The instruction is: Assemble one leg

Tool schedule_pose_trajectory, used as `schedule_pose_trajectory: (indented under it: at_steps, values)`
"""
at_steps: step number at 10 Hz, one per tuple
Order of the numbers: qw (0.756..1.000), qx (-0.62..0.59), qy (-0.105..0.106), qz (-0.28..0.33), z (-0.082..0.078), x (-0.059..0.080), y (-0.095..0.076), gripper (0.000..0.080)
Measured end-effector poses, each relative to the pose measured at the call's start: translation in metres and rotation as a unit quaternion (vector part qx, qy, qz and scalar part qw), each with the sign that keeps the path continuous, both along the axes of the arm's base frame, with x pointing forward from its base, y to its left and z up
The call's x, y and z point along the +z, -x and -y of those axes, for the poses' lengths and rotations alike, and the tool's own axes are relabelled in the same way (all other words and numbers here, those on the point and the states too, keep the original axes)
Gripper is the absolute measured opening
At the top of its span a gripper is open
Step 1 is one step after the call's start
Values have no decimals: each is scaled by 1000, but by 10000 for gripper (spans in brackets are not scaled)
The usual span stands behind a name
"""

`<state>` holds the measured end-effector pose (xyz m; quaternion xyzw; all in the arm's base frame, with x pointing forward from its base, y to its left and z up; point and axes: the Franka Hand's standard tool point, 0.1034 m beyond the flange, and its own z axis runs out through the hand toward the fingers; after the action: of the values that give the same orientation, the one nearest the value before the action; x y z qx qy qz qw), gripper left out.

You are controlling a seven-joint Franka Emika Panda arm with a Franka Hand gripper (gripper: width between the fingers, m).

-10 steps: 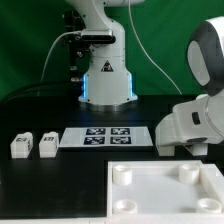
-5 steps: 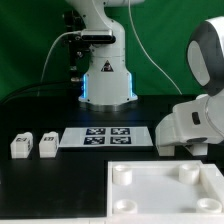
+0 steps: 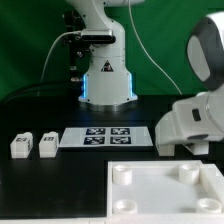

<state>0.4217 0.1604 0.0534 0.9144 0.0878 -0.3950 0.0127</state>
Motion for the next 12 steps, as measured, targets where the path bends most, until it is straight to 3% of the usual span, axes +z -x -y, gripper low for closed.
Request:
schedule_pose_trajectory:
  at_steps: [1, 2, 3, 4, 8, 9, 11, 12]
  values:
    - [1000, 3, -12, 17, 7, 16, -14, 292]
    - [996, -3, -29, 78, 14, 40, -41, 292]
    - [990, -13, -32, 135, 24, 69, -55, 292]
    - [986, -22, -26, 165, 24, 84, -54, 292]
    - [924, -17, -70, 376, 23, 78, -73, 294]
    - [904, -15, -81, 420, 30, 79, -92, 294]
    - [846, -16, -92, 524, 48, 121, -126, 294]
    - [806, -20, -99, 583, 52, 133, -137, 294]
